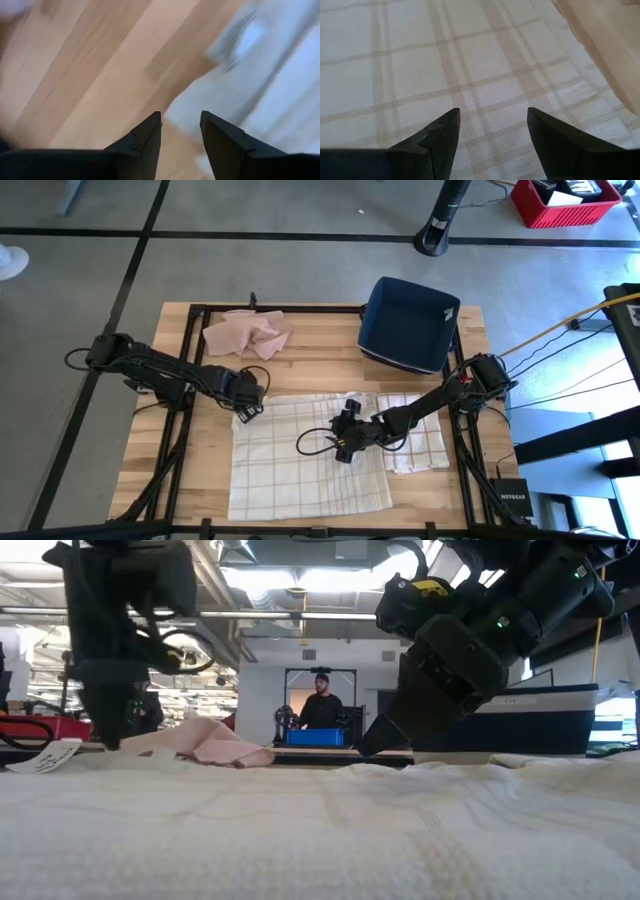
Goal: Fold towel
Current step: Fold the white with grey-stripe towel
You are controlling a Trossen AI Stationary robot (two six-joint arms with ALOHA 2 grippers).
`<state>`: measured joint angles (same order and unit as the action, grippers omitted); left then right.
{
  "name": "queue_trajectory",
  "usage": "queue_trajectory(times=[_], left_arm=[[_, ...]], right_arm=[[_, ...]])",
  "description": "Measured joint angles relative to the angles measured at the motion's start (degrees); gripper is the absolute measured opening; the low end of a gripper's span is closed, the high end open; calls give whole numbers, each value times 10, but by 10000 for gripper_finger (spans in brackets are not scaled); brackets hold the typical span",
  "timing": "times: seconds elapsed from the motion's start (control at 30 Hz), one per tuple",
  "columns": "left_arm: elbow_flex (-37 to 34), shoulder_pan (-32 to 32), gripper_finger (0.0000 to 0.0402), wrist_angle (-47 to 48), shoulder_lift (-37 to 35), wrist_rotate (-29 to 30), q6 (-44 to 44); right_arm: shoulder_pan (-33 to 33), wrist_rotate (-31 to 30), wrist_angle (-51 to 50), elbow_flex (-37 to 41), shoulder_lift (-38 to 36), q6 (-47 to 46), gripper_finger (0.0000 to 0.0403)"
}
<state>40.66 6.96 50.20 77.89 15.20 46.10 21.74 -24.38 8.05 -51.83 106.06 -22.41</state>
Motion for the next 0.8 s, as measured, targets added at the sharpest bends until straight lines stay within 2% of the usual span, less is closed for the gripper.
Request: queue_trajectory(times=[0.1,0.23,0.37,0.47,0.57,0.8], left_arm=[[-16,-2,130,-55,0,0,-37],[-46,-9,130,-49,1,-4,-41],[-78,-11,131,-29,0,35,11],[-82,-10,131,1,0,41,51],[-74,-5,130,27,0,31,60],[5,14,131,33,-30,29,-20]], right_arm=[[0,0,0,0,0,0,234],[0,0,-1,0,0,0,234],[0,0,-1,0,0,0,234],[0,0,-1,0,0,0,234],[0,0,0,0,0,-3,234],[0,-5,-1,0,-1,8,234]])
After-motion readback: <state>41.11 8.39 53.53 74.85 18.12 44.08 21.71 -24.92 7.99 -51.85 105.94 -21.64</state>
